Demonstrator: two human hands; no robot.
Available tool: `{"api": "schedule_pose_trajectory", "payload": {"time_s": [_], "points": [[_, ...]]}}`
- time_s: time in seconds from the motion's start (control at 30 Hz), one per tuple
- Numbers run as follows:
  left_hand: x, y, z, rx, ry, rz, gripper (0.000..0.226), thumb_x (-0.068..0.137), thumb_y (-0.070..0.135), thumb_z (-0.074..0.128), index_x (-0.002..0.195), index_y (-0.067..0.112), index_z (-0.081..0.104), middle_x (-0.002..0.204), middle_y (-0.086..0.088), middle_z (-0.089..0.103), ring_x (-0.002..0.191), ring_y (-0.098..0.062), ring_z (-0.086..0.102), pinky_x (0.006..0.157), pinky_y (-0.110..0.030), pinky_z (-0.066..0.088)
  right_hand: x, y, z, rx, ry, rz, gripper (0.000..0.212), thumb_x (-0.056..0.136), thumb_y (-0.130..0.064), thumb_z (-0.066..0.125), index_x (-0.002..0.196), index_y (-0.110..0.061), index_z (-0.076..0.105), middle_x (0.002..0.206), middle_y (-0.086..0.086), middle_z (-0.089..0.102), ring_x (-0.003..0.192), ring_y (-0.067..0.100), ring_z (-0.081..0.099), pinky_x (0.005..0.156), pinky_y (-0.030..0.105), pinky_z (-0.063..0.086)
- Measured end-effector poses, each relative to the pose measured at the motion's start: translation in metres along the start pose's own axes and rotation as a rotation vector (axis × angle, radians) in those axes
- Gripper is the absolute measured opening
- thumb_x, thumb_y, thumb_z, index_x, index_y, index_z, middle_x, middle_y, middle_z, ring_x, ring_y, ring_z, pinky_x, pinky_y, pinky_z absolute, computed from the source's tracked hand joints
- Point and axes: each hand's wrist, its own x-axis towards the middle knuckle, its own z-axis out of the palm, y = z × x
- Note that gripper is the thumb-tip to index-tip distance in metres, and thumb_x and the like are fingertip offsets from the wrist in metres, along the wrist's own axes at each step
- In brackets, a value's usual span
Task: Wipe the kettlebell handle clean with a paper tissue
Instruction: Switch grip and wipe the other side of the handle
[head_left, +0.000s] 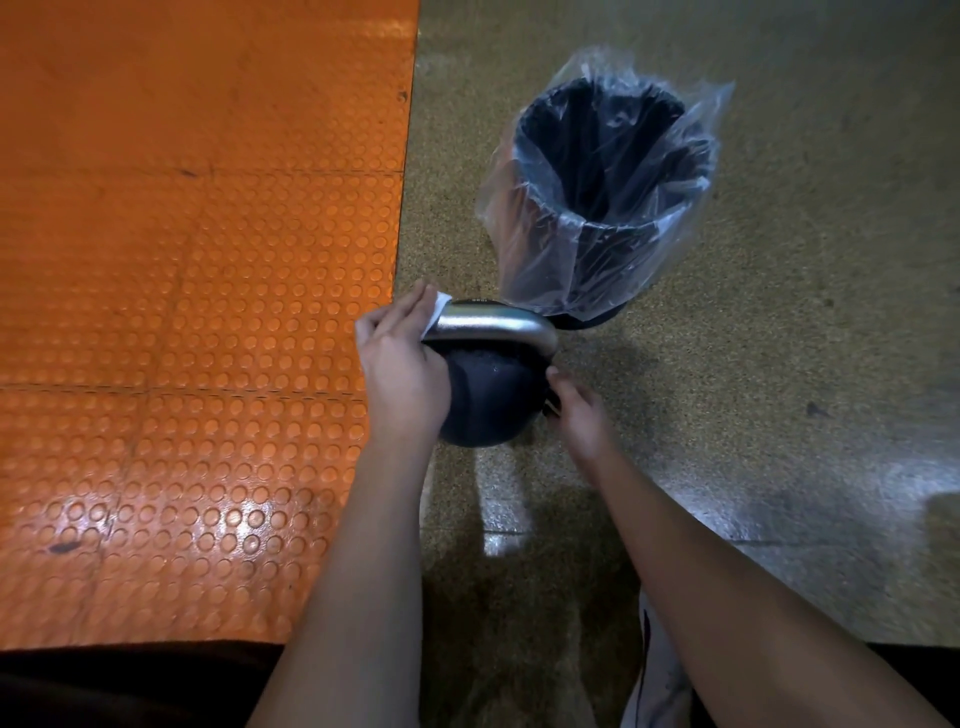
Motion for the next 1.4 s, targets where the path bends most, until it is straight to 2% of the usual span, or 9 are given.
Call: {"api": "schedule_pose_trajectory", "payload": {"time_s": [0.2,0.43,0.57,0.77,0.87,1.0,1.1,1.27,1.4], "points": [[-0.021,0.003,0.009,-0.045,0.148,-0.004,0.07,0.069,-0.019,0.038,0.124,0.011,0.069,0.127,-0.003,0.068,0.102,-0.01,0.036,0.09,-0.009,0.031,0.0,0.001,0.001,0.014,0.023,0.017,0.083,0.07,-0.077,0.066,0.138,-0.029,0.065,0.136,0.001,0.069,0.13,0.025,0.06,0.117,0.055,0.042],[-0.018,0.01,0.018,-0.02,0.17,0.103,0.065,0.068,-0.017,0.041,0.118,0.01,0.073,0.123,-0.003,0.07,0.099,-0.03,0.052,0.091,-0.018,0.036,-0.001,0.0,0.0,-0.018,0.029,0.014,0.056,0.095,-0.059,0.061,0.139,-0.025,0.064,0.119,-0.008,0.071,0.127,0.022,0.061,0.116,0.052,0.044],[-0.026,0.005,0.022,-0.025,0.215,0.093,0.069,0.067,-0.019,0.04,0.12,0.01,0.072,0.126,-0.004,0.069,0.099,-0.023,0.046,0.09,-0.016,0.033,-0.002,-0.001,0.002,-0.038,0.035,0.032,0.073,0.082,-0.07,0.065,0.141,-0.027,0.064,0.135,-0.001,0.069,0.13,0.024,0.06,0.116,0.053,0.043],[-0.011,0.009,0.023,-0.012,0.192,0.129,0.057,0.071,-0.012,0.042,0.11,0.012,0.076,0.116,-0.001,0.073,0.096,-0.022,0.045,0.088,-0.021,0.036,0.001,0.002,-0.001,0.0,0.012,0.031,0.046,0.104,-0.042,0.059,0.145,-0.022,0.06,0.134,0.0,0.069,0.127,0.02,0.061,0.118,0.048,0.043],[-0.018,0.005,0.023,-0.008,0.226,0.115,0.063,0.069,-0.011,0.038,0.114,0.012,0.075,0.118,0.0,0.072,0.097,-0.018,0.041,0.088,-0.018,0.035,0.001,0.002,0.001,-0.033,0.023,0.029,0.052,0.099,-0.052,0.062,0.144,-0.026,0.061,0.129,-0.005,0.07,0.129,0.021,0.061,0.118,0.051,0.042],[0.001,0.01,0.023,0.016,0.172,0.113,0.058,0.072,-0.008,0.038,0.109,0.013,0.077,0.114,-0.002,0.073,0.098,-0.032,0.051,0.089,-0.016,0.03,0.003,0.007,0.002,-0.071,0.003,0.017,0.073,0.081,-0.07,0.066,0.144,-0.034,0.06,0.141,-0.004,0.067,0.134,0.022,0.058,0.119,0.053,0.04],[-0.015,0.012,0.021,-0.001,0.183,0.133,0.063,0.069,-0.013,0.04,0.115,0.013,0.075,0.118,0.0,0.072,0.098,-0.027,0.048,0.09,-0.015,0.03,0.004,0.007,0.001,-0.05,0.009,0.021,0.068,0.082,-0.067,0.067,0.142,-0.034,0.063,0.14,-0.003,0.067,0.133,0.022,0.059,0.119,0.052,0.041],[-0.016,0.0,0.023,-0.012,0.23,0.028,0.069,0.069,-0.019,0.037,0.126,0.007,0.068,0.13,-0.003,0.067,0.098,-0.032,0.048,0.088,-0.015,0.031,0.007,0.013,0.001,-0.131,0.004,0.031,0.041,0.073,-0.084,0.061,0.11,-0.069,0.064,0.143,-0.004,0.065,0.134,0.027,0.058,0.116,0.058,0.041],[-0.035,0.014,0.031,-0.037,0.207,0.101,0.073,0.067,-0.019,0.037,0.127,0.008,0.067,0.132,-0.001,0.065,0.099,-0.018,0.038,0.088,-0.017,0.035,0.007,0.015,0.001,-0.086,0.016,0.02,0.069,0.072,-0.079,0.065,0.13,-0.043,0.068,0.138,-0.004,0.069,0.133,0.023,0.059,0.118,0.055,0.041]]}}
